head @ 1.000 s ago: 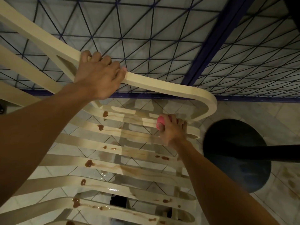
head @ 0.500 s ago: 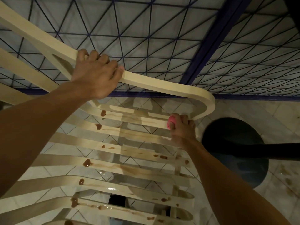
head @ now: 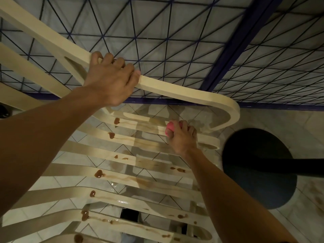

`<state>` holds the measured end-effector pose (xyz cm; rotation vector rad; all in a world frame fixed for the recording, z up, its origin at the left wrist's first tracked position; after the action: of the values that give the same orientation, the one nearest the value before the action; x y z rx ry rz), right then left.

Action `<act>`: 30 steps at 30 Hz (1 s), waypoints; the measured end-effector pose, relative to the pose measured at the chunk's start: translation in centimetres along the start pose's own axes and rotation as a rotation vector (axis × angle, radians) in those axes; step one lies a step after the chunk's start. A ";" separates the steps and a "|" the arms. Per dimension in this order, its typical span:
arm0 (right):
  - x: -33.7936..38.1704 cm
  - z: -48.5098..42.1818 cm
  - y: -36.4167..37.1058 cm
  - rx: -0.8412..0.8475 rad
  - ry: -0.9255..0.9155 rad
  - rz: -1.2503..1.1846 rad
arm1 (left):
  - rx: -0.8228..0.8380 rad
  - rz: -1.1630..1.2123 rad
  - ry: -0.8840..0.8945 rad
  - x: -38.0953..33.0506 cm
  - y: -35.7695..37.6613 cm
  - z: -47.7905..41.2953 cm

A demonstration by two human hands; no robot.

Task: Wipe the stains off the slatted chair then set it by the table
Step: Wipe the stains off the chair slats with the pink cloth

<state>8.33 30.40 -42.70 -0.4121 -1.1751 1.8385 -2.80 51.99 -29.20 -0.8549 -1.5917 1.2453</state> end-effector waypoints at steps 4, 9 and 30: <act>-1.8 0.1 -0.4 -0.003 -0.003 -0.009 | 0.008 0.002 -0.005 -0.1 -0.1 0.0; -4.5 0.3 -0.7 -0.041 -0.001 -0.084 | 0.019 -0.008 -0.008 0.0 -0.3 0.0; -1.4 -0.4 -0.9 0.086 -0.042 -0.023 | 0.033 0.010 -0.023 -0.4 -0.5 0.0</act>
<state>9.81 29.64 -42.39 -0.3119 -1.1195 1.8785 -2.67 51.52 -28.83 -0.8311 -1.5825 1.2894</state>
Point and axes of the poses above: each hand's wrist, its own z-axis away from the middle knuckle, its own y-axis out of the palm, x = y × z, the point moved 1 cm from there along -z, towards the middle knuckle, and after that the axes turned 10 degrees about y, right-handed, at the moved point
